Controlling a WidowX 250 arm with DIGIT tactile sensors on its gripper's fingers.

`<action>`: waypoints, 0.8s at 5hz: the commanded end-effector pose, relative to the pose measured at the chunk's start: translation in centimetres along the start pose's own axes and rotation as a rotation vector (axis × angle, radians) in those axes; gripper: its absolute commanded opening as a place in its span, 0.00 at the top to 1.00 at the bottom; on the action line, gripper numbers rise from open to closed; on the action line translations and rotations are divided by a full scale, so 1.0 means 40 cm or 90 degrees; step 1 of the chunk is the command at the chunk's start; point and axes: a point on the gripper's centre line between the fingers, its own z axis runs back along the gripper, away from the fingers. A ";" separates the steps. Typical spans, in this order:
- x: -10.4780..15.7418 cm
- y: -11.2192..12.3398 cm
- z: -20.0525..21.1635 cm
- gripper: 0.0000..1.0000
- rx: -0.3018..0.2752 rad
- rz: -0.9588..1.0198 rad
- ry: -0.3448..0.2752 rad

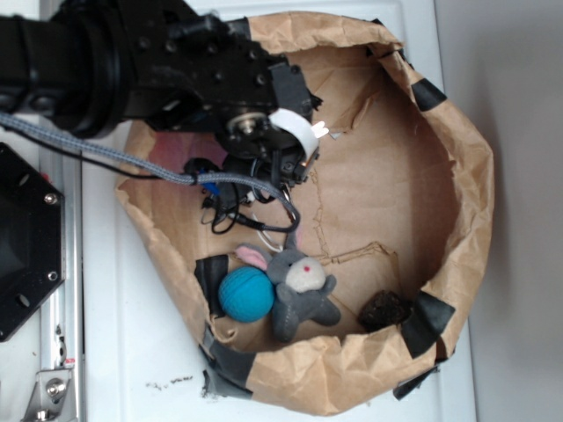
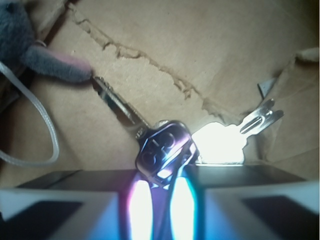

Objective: Grab the silver keys.

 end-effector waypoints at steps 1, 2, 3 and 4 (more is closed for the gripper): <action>0.021 0.010 0.022 1.00 0.019 0.008 -0.012; 0.026 0.013 0.022 1.00 0.021 0.012 -0.010; 0.030 0.019 0.021 1.00 0.022 0.018 -0.006; 0.060 0.021 0.079 1.00 0.037 0.074 -0.020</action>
